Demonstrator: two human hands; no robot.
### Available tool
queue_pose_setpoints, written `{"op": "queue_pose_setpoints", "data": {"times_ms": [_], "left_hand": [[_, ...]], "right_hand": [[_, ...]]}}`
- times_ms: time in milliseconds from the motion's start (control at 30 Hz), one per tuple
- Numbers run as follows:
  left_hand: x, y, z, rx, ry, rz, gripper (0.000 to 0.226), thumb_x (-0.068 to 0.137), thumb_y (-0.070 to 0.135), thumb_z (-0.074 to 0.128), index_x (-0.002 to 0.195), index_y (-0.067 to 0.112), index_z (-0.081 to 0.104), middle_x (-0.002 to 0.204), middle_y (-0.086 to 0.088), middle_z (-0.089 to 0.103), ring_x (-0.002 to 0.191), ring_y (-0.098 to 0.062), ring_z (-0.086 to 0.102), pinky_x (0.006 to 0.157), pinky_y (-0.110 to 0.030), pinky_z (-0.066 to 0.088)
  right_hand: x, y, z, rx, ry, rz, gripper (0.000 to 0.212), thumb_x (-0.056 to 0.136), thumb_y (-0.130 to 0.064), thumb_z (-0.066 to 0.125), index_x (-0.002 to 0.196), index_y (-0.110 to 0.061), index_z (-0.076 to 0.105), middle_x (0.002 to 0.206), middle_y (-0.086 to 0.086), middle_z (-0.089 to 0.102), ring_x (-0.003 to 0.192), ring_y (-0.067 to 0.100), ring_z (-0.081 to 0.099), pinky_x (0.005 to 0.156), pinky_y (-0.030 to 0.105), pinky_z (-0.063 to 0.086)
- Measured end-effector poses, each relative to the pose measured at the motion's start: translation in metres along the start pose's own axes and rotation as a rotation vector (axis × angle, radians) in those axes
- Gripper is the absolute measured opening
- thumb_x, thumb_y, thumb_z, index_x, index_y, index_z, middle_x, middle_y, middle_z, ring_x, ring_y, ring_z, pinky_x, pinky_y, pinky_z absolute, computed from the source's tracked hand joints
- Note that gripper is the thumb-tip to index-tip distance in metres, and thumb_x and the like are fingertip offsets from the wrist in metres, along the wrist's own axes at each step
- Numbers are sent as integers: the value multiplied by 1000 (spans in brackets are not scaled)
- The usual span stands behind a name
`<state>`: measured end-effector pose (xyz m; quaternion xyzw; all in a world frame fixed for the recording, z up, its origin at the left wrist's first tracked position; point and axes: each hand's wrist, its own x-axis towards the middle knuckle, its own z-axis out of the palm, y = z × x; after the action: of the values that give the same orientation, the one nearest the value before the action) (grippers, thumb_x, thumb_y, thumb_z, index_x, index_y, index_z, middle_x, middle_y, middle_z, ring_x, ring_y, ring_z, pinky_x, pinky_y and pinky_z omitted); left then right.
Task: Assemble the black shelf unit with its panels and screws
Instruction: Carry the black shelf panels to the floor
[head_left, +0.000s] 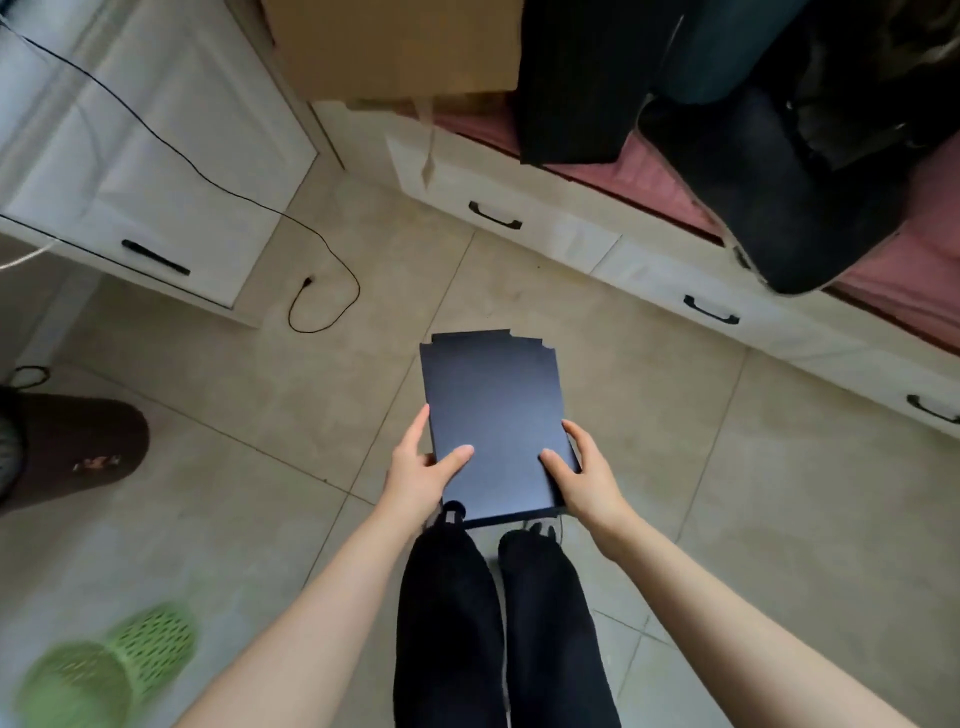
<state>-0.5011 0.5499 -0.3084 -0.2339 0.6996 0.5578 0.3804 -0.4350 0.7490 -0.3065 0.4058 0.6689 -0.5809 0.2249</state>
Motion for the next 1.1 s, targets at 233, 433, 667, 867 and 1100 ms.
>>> {"op": "queue_pose_setpoints", "data": {"times_ms": [233,433,667,867,1100], "left_hand": [[121,-76,34,90,22,-19,84,90,30,74,157,33,24,128,-6,67,110,-24,68,100,-47,54],[223,-136,42,128,45,-26,83,89,36,75,156,33,26,143,-6,56,123,-31,60,102,-52,52],[310,-198,43,182,53,24,80,91,36,71,154,41,22,138,-5,59,121,-25,61,98,-48,55],[354,-241,46,142,39,46,77,92,36,69,145,55,17,137,-3,58,120,-22,61,92,-46,59],[391,-278,51,159,34,48,82,92,30,71,143,55,12,121,7,60,102,-3,63,81,-25,59]], "right_hand": [[125,59,2,-38,-26,24,53,96,-32,61,144,-32,38,127,-7,56,101,6,62,70,20,52],[230,109,25,-88,-75,45,51,96,-34,62,140,-33,38,121,-1,58,94,15,66,63,30,61],[312,180,59,-115,-83,-14,49,97,-32,60,140,-34,36,108,9,63,87,18,66,63,23,56],[355,216,73,-201,-25,-122,52,95,-37,63,140,-42,37,104,-3,59,89,14,63,63,21,57],[390,247,78,-283,-76,-114,55,93,-37,66,135,-44,31,103,-9,56,87,15,64,63,23,58]]}}
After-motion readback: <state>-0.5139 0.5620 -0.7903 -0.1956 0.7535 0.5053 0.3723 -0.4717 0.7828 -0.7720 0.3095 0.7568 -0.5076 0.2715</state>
